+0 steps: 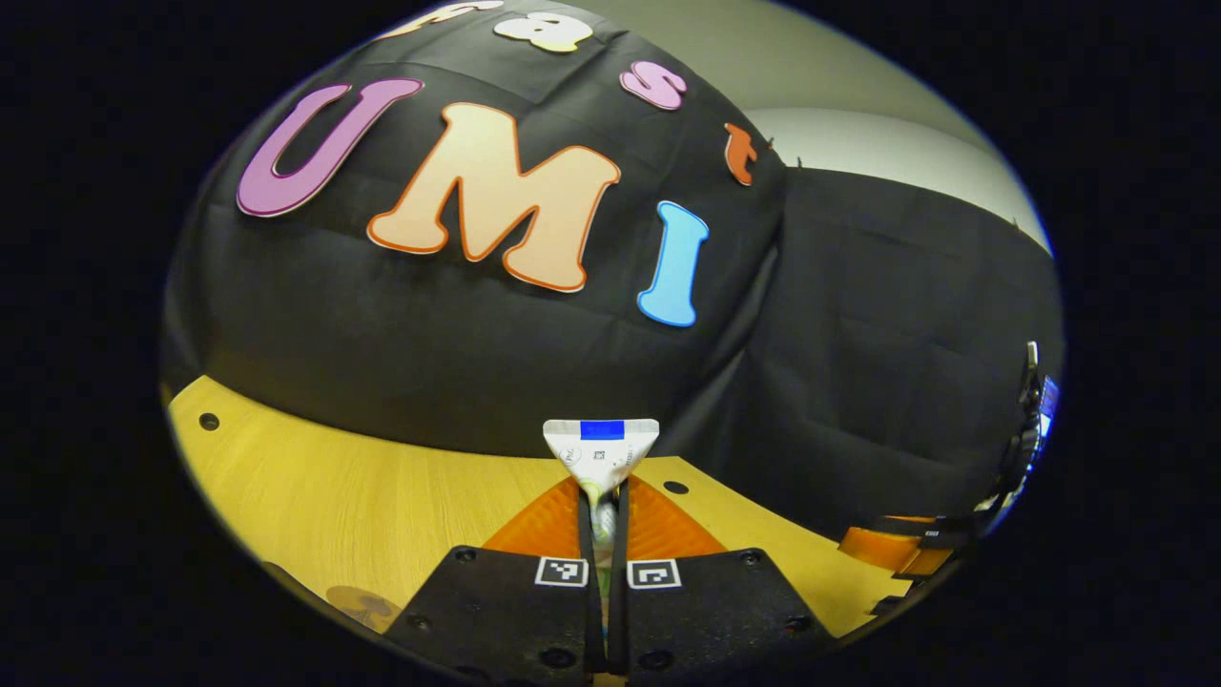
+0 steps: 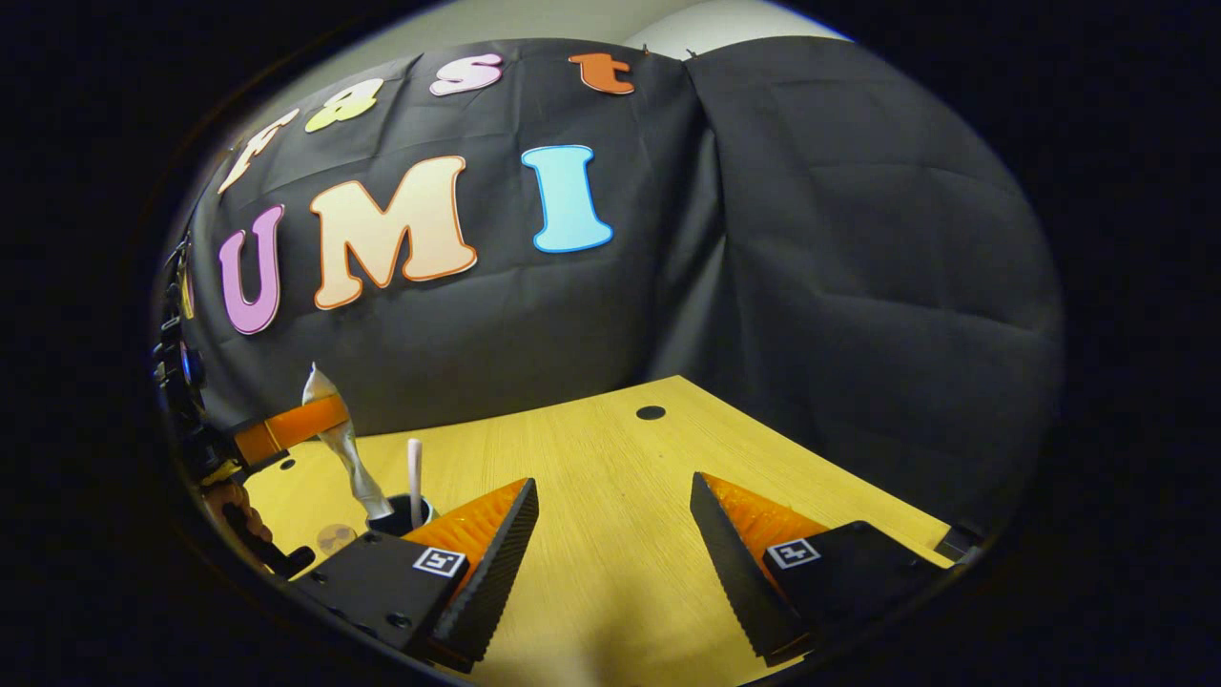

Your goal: Put the toothbrush and toothpaste on the desktop into the cup, then pick up the cup and place it on the coaster on the desktop.

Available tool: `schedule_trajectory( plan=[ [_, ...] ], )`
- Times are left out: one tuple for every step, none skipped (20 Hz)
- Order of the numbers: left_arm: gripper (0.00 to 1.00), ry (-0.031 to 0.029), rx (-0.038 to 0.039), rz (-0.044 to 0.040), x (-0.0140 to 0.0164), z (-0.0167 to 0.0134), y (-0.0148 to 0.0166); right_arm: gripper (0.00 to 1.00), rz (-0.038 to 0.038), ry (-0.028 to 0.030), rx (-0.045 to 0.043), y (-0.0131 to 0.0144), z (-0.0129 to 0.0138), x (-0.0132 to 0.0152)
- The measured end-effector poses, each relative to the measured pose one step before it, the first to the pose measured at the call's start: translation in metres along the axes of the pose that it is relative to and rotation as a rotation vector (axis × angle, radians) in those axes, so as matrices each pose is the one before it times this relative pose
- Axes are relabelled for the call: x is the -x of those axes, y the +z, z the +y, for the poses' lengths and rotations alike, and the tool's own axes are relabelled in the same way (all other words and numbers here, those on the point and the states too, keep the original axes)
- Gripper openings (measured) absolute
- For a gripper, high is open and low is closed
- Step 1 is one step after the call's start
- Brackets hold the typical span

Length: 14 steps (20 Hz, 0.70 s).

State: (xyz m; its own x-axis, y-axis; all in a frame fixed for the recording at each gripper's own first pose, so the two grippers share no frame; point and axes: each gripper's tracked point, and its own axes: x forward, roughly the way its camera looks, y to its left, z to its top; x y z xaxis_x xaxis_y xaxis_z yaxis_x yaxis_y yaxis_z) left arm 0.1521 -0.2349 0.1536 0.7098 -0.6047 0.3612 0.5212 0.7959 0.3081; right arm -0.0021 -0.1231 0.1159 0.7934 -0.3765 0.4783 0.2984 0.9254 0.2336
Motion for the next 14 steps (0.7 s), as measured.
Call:
schedule_trajectory(
  plan=[
    [0.01, -0.01138, -0.01868, 0.00973, -0.00249, -0.00374, -0.00562, 0.98, -0.00485, -0.00417, 0.00976, 0.00138, -0.00273, 0.00193],
    [0.01, -0.00283, -0.01491, 0.01199, -0.00241, -0.00026, -0.00698, 0.98, -0.00285, -0.00152, 0.00933, 0.00030, -0.00139, 0.00147],
    [0.01, -0.00056, -0.00838, 0.00960, -0.00108, -0.00057, -0.00681, 0.98, -0.00221, 0.00063, 0.00768, 0.00069, 0.00011, 0.00234],
    [0.01, 0.00036, 0.00002, 0.00822, -0.00017, 0.00005, -0.00582, 0.98, -0.00134, 0.00068, 0.00604, -0.00002, -0.00043, 0.00198],
    [0.01, -0.00028, 0.00014, 0.00995, 0.00022, -0.00072, -0.00637, 0.98, -0.00084, 0.00073, 0.00406, 0.00087, 0.00046, 0.00086],
    [0.01, 0.00109, 0.00001, 0.00191, 0.00096, -0.00068, -0.00503, 0.98, 0.00188, 0.00193, 0.00502, -0.00133, 0.00094, 0.00086],
    [0.01, 0.00079, -0.00222, 0.00886, 0.00247, -0.00015, -0.00398, 0.98, 0.00258, 0.00207, 0.00534, -0.00100, 0.00132, 0.00149],
    [0.02, 0.00069, -0.00583, 0.01455, -0.00024, -0.00056, -0.00435, 0.98, 0.00158, 0.00146, 0.00576, -0.00063, 0.00098, 0.00039],
    [0.07, 0.00652, -0.00757, 0.00126, 0.00058, 0.00139, -0.00169, 0.98, -0.00122, 0.00325, 0.00375, 0.00059, 0.00099, 0.00091],
    [0.11, -0.00021, 0.00385, 0.00715, 0.00167, 0.00060, -0.00242, 0.98, -0.00098, 0.00226, 0.00282, 0.00206, 0.00106, 0.00056],
    [0.15, -0.00125, 0.01208, -0.00550, 0.00112, -0.00010, 0.00154, 0.98, 0.00015, 0.00239, 0.00329, 0.00134, 0.00168, 0.00099],
    [0.17, -0.00388, 0.00881, -0.01493, 0.00483, -0.00115, 0.00590, 0.98, -0.00052, 0.00472, 0.00453, 0.00052, 0.00183, -0.00004],
    [0.30, -0.00020, 0.00143, -0.01752, 0.00241, 0.00021, 0.00635, 0.98, 0.00060, 0.00701, 0.00509, 0.00202, 0.00293, -0.00006],
    [0.46, 0.00813, -0.00063, -0.01725, 0.00331, 0.00149, 0.00806, 0.98, 0.00048, 0.00908, 0.00526, 0.00245, 0.00356, 0.00035]
  ],
)
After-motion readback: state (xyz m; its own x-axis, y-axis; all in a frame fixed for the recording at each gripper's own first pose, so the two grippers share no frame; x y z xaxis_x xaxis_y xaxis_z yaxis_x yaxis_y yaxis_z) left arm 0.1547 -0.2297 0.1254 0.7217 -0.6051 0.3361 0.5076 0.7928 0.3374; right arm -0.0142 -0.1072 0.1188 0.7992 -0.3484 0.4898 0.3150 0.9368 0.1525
